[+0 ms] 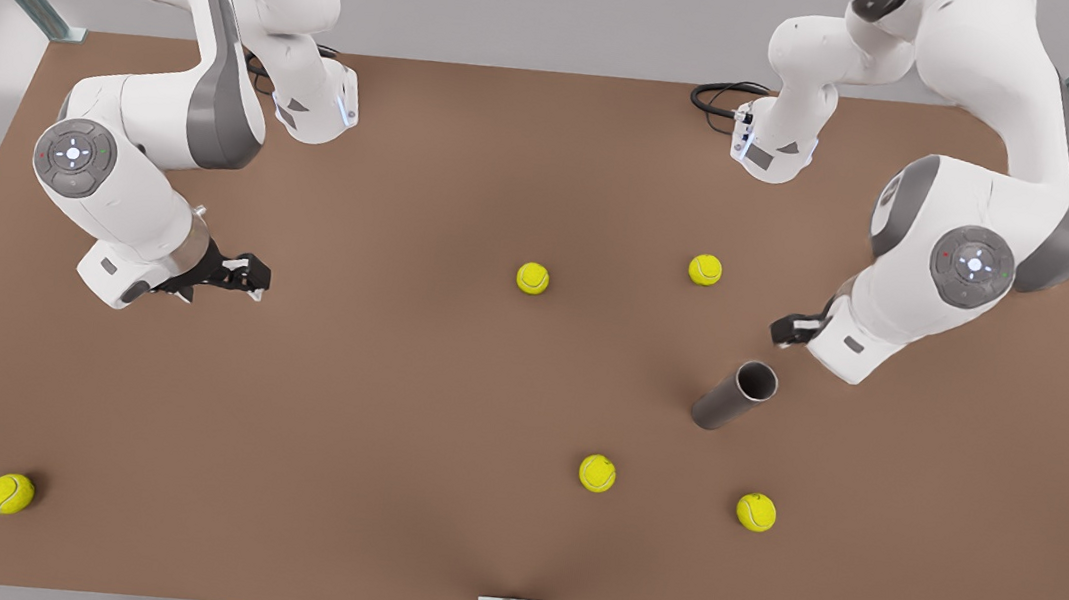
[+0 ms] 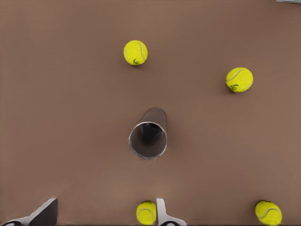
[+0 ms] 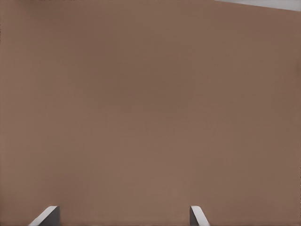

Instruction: Put the tennis tube upright

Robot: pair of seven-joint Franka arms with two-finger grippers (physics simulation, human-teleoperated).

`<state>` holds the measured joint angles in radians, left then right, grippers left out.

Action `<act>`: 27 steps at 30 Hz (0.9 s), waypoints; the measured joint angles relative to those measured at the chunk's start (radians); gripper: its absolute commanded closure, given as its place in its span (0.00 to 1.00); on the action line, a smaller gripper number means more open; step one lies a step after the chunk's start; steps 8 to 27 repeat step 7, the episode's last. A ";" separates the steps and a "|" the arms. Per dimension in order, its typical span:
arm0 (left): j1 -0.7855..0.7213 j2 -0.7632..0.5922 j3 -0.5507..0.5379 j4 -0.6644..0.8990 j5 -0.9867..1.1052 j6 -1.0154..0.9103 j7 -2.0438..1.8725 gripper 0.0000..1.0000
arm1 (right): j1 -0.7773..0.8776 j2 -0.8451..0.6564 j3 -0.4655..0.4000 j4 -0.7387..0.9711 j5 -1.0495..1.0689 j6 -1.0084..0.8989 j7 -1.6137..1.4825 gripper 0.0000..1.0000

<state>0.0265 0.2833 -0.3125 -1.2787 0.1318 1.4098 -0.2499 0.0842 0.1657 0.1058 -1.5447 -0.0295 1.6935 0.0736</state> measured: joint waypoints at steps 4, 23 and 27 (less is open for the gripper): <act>-0.036 -0.437 0.183 -0.573 -0.045 0.312 0.222 0.00 | 0.000 0.000 0.000 0.000 -0.001 0.002 0.000 0.00; -0.017 -0.437 0.184 -0.574 -0.068 0.287 0.232 0.00 | 0.000 0.001 0.000 0.000 0.000 0.002 0.000 0.00; -0.017 -0.437 0.184 -0.574 -0.068 0.287 0.232 0.00 | 0.000 0.001 0.000 0.000 0.000 0.002 0.000 0.00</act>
